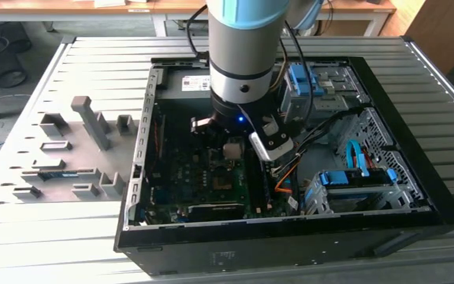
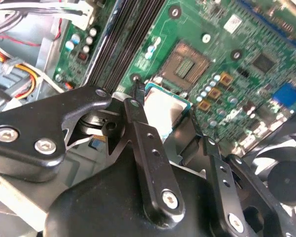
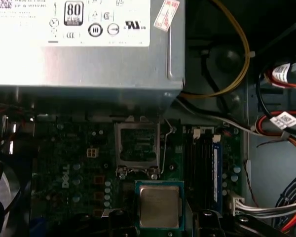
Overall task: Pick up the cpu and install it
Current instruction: 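Place the cpu into insertion slot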
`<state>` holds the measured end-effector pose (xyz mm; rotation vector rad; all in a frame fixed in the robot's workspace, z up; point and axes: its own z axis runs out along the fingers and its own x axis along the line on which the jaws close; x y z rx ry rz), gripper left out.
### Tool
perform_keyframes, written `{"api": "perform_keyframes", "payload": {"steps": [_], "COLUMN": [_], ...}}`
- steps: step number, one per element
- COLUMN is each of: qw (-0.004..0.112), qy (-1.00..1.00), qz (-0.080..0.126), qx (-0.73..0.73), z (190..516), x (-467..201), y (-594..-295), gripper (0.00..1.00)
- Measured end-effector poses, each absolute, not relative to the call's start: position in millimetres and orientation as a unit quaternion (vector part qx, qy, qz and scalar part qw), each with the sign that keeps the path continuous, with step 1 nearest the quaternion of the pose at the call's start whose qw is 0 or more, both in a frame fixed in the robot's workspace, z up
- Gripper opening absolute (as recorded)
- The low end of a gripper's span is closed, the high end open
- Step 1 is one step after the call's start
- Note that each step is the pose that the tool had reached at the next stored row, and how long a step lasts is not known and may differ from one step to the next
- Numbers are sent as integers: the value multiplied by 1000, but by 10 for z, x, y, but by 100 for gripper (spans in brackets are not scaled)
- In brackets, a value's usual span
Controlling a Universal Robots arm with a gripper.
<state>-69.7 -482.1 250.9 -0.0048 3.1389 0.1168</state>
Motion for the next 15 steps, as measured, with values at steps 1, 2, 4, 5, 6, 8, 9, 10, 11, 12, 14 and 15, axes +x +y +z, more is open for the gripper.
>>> {"api": "perform_keyframes", "payload": {"steps": [1, 2, 4, 5, 6, 8, 9, 10, 11, 12, 14, 15], "qw": [0, 0, 0, 0, 0, 0, -1, -1, -2, -2, -2, -3], "qy": [999, 999, 999, 999, 999, 999, 999, 999, 999, 999, 999, 999], "qz": [37, 37, 37, 37, 36, 36, 36, 36, 36, 36, 36, 36], "qx": [-2, -2, -2, -2, -2, -2, -2, -3, -3, -3, -3, -3], "z": [2501, 2491, 2457, 2440, 2422, 2386, 2368, 2350, 2331, 2313, 2277, 2257], "x": [-697, -697, -698, -699, -704, -721, -728, -730, -732, -736, -748, -756], "y": [-4847, -4869, -4887, -4889, -4892, -4904, -4910, -4923, -4935, -4946, -4962, -4968], "gripper": [47, 47, 47, 47, 47, 47, 47, 47, 47, 47, 47, 47]}}
